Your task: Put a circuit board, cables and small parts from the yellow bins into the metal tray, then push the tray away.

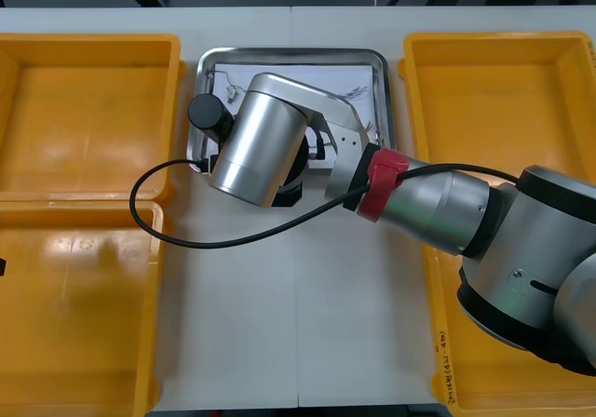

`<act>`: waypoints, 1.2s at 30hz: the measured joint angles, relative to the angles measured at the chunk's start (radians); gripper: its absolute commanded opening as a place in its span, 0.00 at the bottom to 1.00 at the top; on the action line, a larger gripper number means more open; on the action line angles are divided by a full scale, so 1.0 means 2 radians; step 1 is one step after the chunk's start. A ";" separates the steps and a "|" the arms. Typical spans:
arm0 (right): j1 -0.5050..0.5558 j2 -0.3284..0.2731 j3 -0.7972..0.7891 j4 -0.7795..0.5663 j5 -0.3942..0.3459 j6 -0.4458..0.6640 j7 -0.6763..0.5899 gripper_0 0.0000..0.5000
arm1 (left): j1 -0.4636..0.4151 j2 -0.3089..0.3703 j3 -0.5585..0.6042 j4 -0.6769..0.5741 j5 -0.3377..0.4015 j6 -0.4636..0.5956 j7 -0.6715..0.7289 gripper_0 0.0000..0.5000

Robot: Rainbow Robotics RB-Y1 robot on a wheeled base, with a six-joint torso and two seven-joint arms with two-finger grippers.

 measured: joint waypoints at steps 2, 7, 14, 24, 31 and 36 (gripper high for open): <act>-0.002 0.000 -0.003 0.005 0.000 -0.005 0.000 0.00 | 0.000 0.000 0.000 0.000 0.000 0.000 0.000 1.00; -0.007 0.001 -0.007 0.019 0.001 -0.018 0.009 0.00 | 0.000 0.000 0.000 0.000 0.000 0.000 0.000 1.00; -0.013 0.001 -0.015 0.039 0.005 -0.037 0.016 0.00 | 0.000 0.000 0.000 0.000 0.000 0.000 0.000 1.00; -0.020 0.001 -0.020 0.061 0.019 -0.070 0.017 0.00 | 0.000 0.000 0.000 0.000 0.000 0.000 0.000 1.00; -0.023 0.001 -0.025 0.066 0.030 -0.087 0.031 0.00 | 0.000 0.000 0.000 0.000 0.000 0.000 0.000 1.00; -0.023 0.001 -0.028 0.068 0.040 -0.095 0.031 0.00 | 0.000 0.000 0.000 0.000 0.000 0.000 0.000 1.00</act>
